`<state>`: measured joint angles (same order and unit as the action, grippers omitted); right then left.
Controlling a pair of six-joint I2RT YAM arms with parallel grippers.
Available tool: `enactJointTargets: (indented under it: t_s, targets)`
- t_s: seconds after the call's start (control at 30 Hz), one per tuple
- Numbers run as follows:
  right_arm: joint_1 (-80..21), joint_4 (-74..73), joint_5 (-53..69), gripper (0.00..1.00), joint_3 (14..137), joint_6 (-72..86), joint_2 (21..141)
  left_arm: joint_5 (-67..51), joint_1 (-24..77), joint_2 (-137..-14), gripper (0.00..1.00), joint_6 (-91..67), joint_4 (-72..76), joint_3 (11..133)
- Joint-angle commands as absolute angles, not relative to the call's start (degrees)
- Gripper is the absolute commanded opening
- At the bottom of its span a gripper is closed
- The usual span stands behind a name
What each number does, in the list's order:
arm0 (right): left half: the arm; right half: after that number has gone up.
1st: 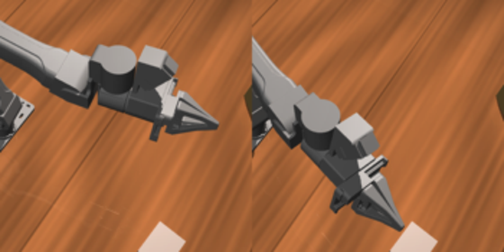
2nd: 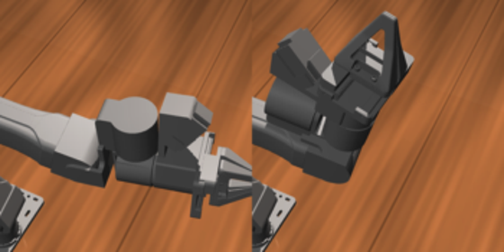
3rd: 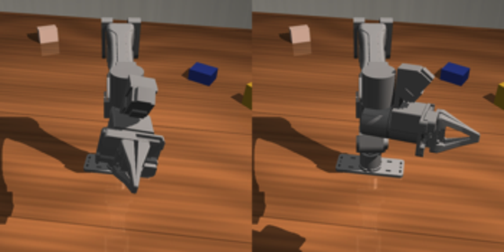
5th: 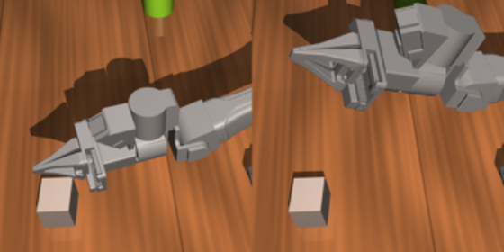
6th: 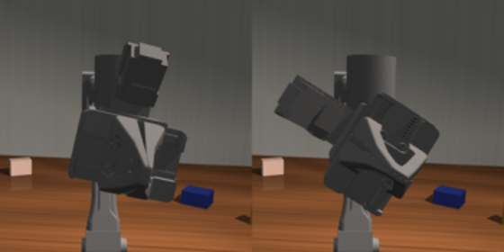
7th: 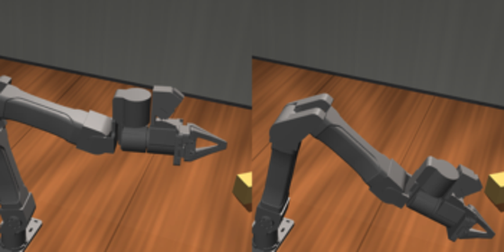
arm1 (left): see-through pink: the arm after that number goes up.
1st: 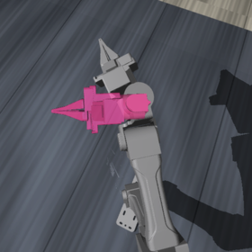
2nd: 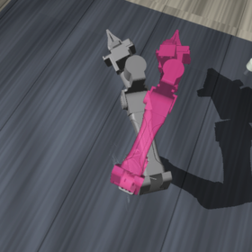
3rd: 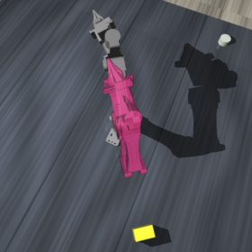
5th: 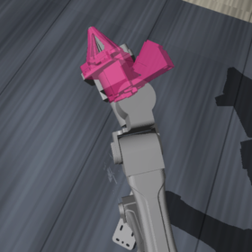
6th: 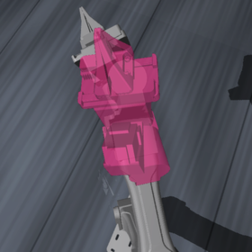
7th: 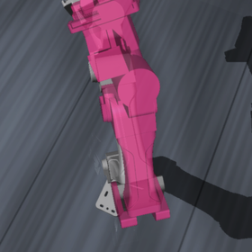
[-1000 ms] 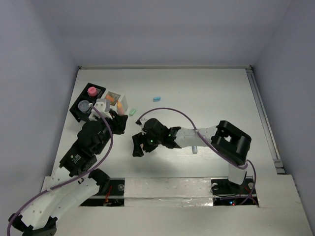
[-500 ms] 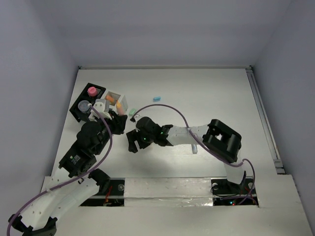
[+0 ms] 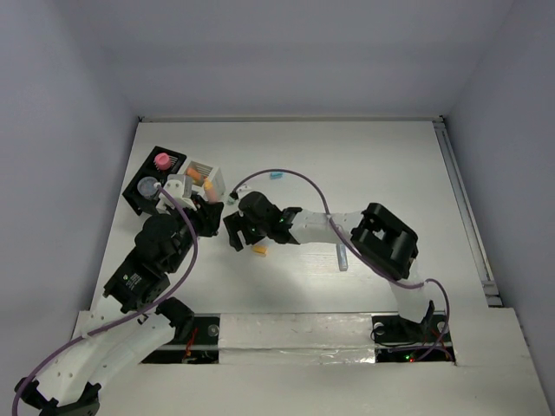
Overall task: Sort the stationery into containers
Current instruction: Pick up the pen cap from the center of the board.
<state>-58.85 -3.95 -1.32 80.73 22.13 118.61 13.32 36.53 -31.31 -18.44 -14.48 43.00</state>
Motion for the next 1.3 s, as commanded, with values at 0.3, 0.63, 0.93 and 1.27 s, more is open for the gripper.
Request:
enactJointTargets:
  t_s: [0.3,0.63,0.93,1.27]
  targets:
    - [-58.9,-18.1,1.4,0.69,80.7,3.5,111.8,13.2,36.7,-30.9,0.00,-17.4,-12.5,43.8]
    - [-58.9,-22.8,0.5,0.67,85.3,-7.2,115.0,13.0,36.7,-30.3,0.00,-17.5,-12.7,43.6]
    - [-60.1,-26.2,0.5,0.65,89.0,-8.4,119.4,12.7,36.7,-30.6,0.00,-17.4,-12.6,43.6]
    - [-60.6,-29.2,-2.5,0.38,90.5,-8.2,121.2,12.5,36.7,-30.8,0.00,-17.2,-12.3,43.7]
